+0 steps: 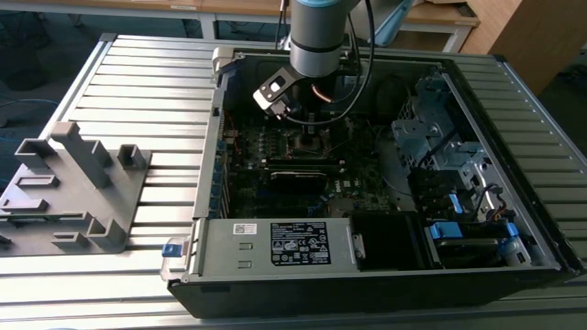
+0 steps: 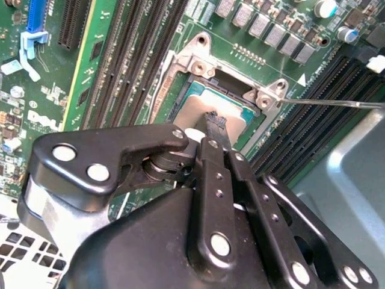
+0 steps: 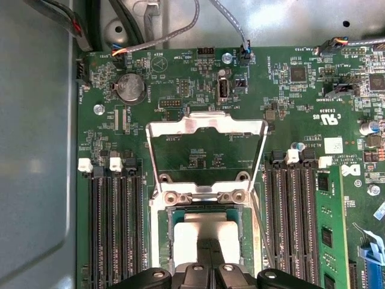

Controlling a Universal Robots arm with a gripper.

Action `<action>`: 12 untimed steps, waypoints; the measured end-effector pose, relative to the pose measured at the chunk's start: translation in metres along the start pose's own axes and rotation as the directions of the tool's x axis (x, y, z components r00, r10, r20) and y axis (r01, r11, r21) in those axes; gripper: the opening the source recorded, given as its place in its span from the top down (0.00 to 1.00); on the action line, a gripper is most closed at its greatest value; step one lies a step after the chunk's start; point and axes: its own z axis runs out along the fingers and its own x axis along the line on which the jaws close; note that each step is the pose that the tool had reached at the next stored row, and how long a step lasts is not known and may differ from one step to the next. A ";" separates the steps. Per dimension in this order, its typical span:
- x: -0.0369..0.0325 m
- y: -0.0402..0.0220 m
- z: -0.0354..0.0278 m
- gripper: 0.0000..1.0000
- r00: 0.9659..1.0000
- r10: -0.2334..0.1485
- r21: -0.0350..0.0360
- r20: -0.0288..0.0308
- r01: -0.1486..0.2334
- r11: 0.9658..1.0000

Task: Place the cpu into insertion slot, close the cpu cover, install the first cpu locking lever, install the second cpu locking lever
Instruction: 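Place the cpu into insertion slot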

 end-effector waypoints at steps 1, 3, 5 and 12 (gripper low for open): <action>-0.0002 -0.0001 0.0009 0.89 1.000 0.000 0.001 0.001 0.000 1.000; -0.0002 -0.0001 0.0014 0.89 1.000 0.000 0.000 0.001 0.000 1.000; 0.0000 -0.0001 0.0018 0.89 1.000 0.000 0.000 0.000 0.000 1.000; -0.0001 -0.0001 0.0017 0.89 1.000 0.000 0.000 0.000 0.000 1.000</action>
